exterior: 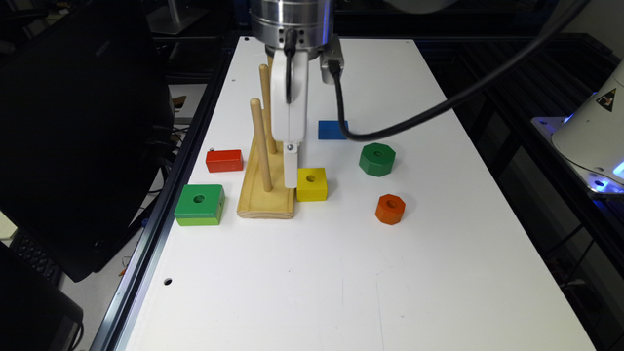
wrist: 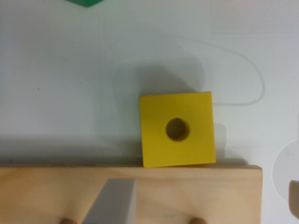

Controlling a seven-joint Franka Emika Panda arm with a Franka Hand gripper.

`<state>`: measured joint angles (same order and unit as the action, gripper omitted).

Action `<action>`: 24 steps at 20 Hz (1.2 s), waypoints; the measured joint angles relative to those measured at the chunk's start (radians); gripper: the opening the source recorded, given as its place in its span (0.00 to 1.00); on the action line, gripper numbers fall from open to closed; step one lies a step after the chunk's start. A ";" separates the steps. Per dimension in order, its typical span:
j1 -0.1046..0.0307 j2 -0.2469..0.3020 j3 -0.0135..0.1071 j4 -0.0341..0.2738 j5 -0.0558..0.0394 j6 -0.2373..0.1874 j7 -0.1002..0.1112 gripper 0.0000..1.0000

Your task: Pick up yellow block.

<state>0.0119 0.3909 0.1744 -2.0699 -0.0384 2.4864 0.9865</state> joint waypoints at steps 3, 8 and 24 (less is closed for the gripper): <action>0.000 0.000 0.000 0.000 -0.0003 0.000 0.000 1.00; 0.000 0.000 0.000 0.000 -0.0005 0.000 0.000 1.00; -0.001 0.053 -0.008 0.000 -0.0111 0.033 0.001 1.00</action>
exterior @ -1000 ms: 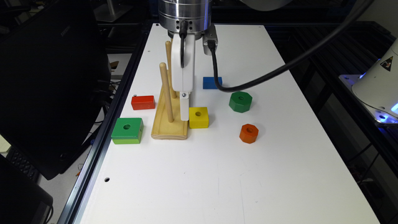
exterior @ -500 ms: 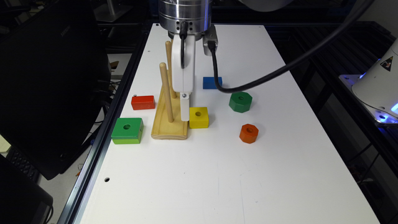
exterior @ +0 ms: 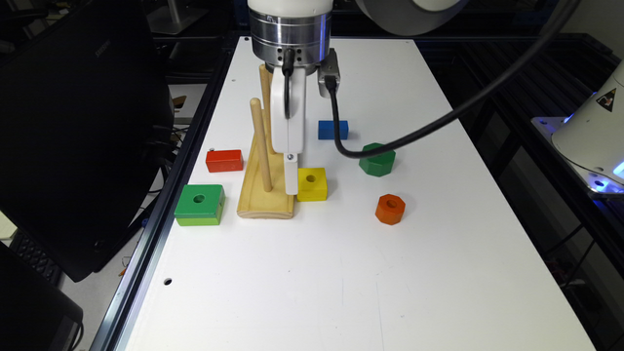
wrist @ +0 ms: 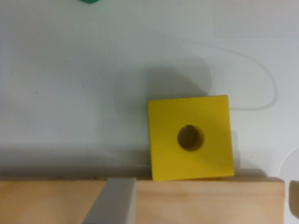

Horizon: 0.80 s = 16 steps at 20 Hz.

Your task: Pick up yellow block.

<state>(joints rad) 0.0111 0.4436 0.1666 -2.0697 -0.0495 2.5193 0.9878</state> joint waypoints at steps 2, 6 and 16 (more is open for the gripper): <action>0.000 0.016 -0.002 0.001 -0.0016 0.015 0.000 1.00; 0.000 0.019 -0.002 0.003 -0.0017 0.017 0.000 1.00; 0.011 0.019 -0.001 0.002 -0.0017 0.015 0.010 1.00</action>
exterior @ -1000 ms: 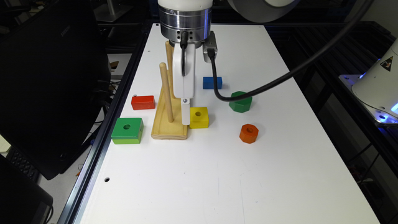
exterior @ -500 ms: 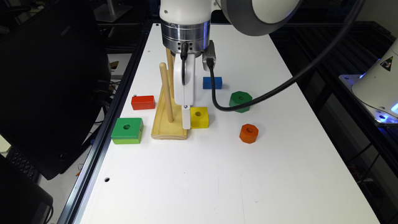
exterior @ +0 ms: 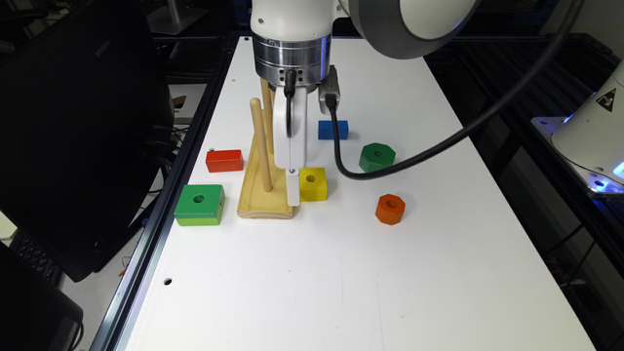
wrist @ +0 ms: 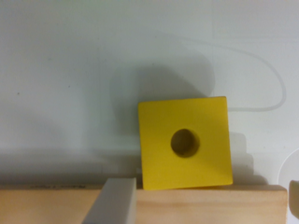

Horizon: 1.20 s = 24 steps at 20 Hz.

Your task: Pick up yellow block.

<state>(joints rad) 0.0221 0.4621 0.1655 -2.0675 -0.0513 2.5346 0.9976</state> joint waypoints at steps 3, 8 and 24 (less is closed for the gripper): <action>0.000 0.000 0.000 -0.001 0.0000 0.000 0.000 1.00; 0.000 0.000 0.000 -0.003 0.0000 0.000 0.000 1.00; -0.001 -0.018 -0.001 -0.052 0.0000 0.008 0.001 1.00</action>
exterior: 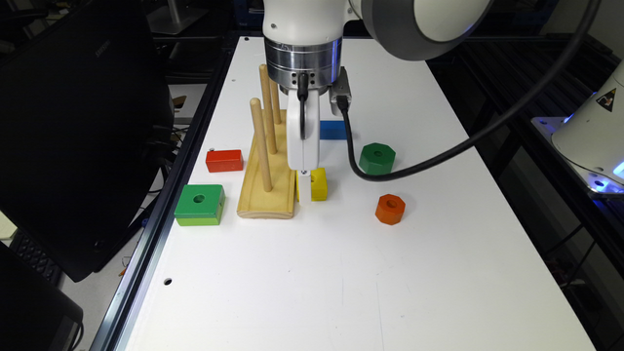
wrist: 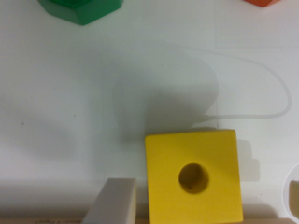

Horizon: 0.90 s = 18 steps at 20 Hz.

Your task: Pick up yellow block.

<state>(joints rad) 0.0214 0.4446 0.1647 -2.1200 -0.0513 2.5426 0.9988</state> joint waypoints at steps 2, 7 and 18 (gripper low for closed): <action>0.000 0.009 -0.001 -0.008 0.0000 0.017 0.000 1.00; 0.000 0.015 -0.001 -0.010 -0.0001 0.027 0.000 1.00; 0.000 0.015 -0.002 -0.009 -0.0001 0.028 0.000 1.00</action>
<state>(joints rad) 0.0212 0.4596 0.1630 -2.1292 -0.0514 2.5703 0.9988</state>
